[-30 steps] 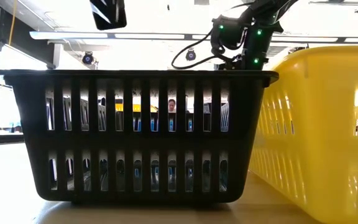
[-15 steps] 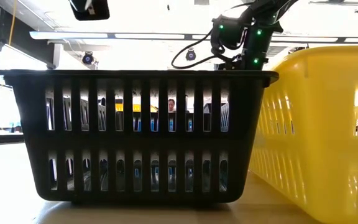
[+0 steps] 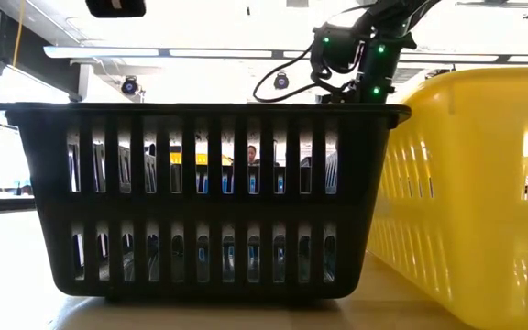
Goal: Stack baskets on shelf by color
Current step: Put the right black bin on the shelf, then put the bottom blue bin on the shelf
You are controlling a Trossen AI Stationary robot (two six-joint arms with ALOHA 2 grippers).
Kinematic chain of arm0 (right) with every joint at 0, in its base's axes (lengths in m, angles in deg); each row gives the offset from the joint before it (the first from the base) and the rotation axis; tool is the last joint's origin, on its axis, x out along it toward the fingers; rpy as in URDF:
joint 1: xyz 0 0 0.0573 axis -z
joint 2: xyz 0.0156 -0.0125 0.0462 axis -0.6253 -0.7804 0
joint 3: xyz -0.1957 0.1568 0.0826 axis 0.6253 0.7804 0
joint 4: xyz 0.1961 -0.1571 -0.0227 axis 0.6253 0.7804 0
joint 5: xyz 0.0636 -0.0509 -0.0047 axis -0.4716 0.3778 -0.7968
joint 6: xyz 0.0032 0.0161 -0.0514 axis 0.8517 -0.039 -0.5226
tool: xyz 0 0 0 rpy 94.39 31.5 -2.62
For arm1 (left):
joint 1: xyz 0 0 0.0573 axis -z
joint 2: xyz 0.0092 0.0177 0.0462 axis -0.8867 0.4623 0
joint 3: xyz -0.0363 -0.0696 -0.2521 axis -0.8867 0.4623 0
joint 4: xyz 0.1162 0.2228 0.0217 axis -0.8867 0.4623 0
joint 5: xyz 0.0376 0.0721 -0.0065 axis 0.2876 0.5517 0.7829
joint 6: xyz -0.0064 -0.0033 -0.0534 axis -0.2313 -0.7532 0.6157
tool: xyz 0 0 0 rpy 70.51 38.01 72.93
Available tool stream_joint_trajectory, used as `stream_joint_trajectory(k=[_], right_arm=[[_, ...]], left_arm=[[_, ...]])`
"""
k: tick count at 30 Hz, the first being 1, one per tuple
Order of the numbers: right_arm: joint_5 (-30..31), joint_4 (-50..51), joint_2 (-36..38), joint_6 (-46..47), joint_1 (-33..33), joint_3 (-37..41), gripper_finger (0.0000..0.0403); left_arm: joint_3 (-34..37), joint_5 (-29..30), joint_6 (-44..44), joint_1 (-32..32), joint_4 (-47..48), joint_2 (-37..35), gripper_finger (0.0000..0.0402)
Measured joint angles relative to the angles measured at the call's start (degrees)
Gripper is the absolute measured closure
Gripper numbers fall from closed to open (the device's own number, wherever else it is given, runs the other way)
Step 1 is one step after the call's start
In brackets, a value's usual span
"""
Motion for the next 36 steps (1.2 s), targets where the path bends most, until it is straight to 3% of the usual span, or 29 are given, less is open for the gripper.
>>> stream_joint_trajectory(k=[6, 20, 29, 36], right_arm=[[2.57, 4.31, 0.00, 0.00, -0.97, -1.79, 0.0291], [-0.63, 19.79, 0.02, 14.77, -5.44, -16.94, 0.0288], [-0.84, 23.83, 0.02, 16.63, -7.74, -23.90, 0.0289], [-0.99, 26.47, 0.04, 16.59, -8.02, -27.13, 0.0289]], left_arm=[[0.00, -0.01, 0.86, 1.54, 0.00, 0.00, 0.0275], [0.00, 5.80, 12.58, 10.35, -0.06, 0.00, 0.0275], [0.00, 12.78, 27.69, 17.11, -2.38, 0.46, 0.0275], [0.02, 14.55, 41.02, 22.82, -1.66, 3.03, 0.0275]])
